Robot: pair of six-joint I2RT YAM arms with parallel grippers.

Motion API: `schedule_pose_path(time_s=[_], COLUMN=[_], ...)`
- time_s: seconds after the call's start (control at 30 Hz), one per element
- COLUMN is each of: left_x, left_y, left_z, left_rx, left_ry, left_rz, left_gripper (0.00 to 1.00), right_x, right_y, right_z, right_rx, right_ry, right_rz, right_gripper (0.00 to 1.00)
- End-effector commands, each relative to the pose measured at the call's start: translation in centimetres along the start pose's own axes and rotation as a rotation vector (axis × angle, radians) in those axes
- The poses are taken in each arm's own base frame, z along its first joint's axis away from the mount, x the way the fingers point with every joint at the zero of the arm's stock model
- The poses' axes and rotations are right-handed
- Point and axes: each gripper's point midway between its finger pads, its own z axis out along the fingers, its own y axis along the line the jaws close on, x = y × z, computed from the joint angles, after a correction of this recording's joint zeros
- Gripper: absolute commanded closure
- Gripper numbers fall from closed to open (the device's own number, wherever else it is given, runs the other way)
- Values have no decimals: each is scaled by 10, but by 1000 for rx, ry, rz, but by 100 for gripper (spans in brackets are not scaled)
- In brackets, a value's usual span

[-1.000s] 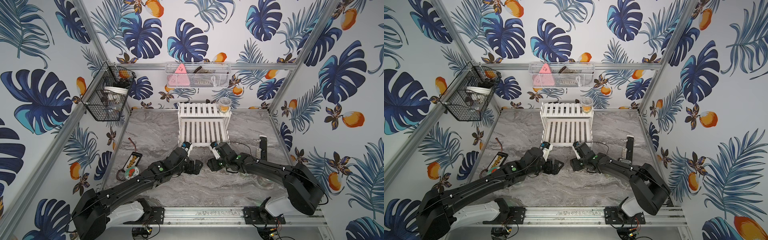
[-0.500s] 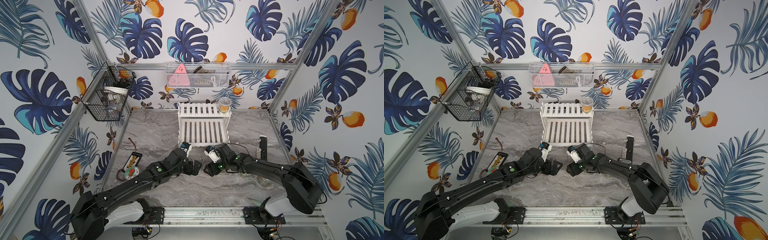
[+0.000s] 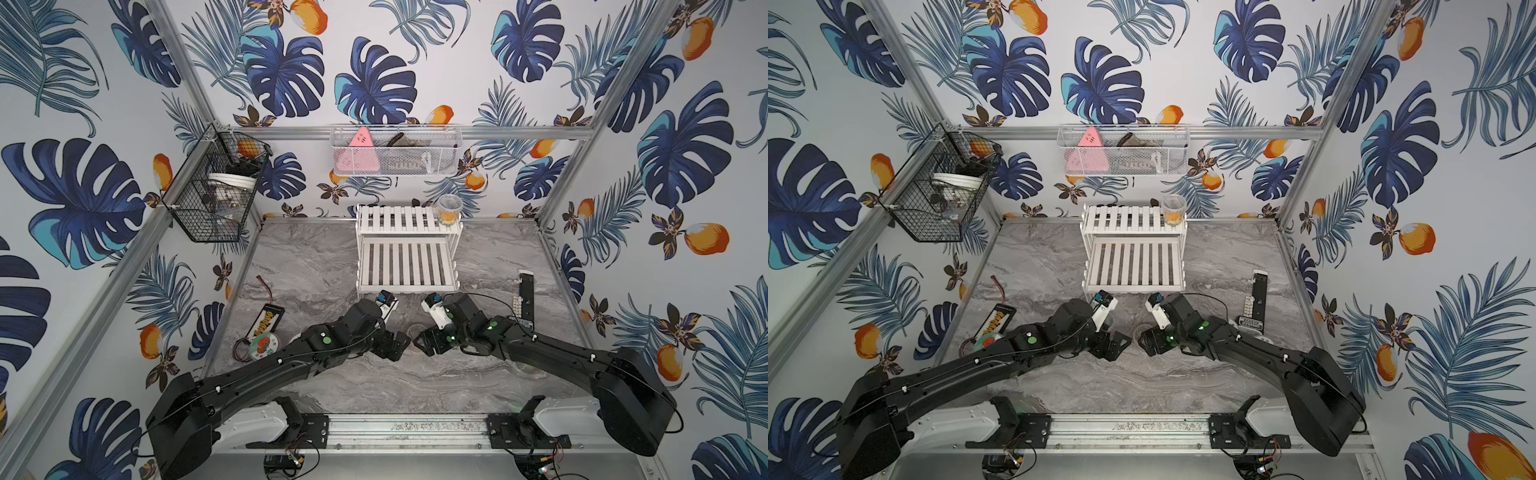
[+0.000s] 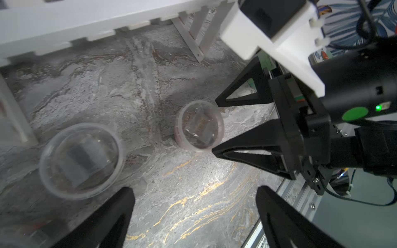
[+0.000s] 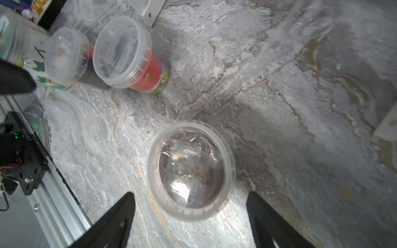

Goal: Place the seed container on the shelf
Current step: Pick up the seed jar at the center of the board.

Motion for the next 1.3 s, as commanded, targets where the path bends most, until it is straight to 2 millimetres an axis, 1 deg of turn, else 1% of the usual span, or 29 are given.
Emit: schedule_pose_path(time_s=[0.0, 0.07, 0.13, 0.2, 0.3, 0.47, 0.67, 0.8, 1.0, 1.27], left_x=[2, 2, 2, 2, 2, 0, -3, -5, -3, 2], left_y=[-5, -9, -12, -12, -8, -16, -9, -7, -11, -8], left_z=[11, 20, 28, 35, 46, 64, 76, 84, 97, 109], left_rx=[-25, -29, -34, -61, -128, -152, -223, -242, -223, -236], left_ry=[40, 56, 66, 80, 106, 103, 97, 100, 118, 136], left_rz=[116, 142, 158, 173, 202, 243, 244, 251, 257, 256], left_gripper=[7, 7, 7, 7, 6, 6, 6, 6, 6, 9], right_x=[-5, -6, -6, -6, -9, -5, -1, 3, 9, 13], right_y=[-5, -10, -22, -31, -34, -46, -43, -46, -52, -54], right_z=[-10, -17, -23, -28, -34, -35, -28, -24, -24, -23], right_rx=[-11, -20, -18, -19, -26, 27, 6, 21, 61, 74], right_ry=[-48, -65, -71, -68, -89, -106, -73, -53, -35, -25], right_rz=[155, 232, 322, 376, 393, 442, 455, 450, 453, 461], right_gripper=[16, 18, 21, 22, 22, 20, 21, 21, 20, 20])
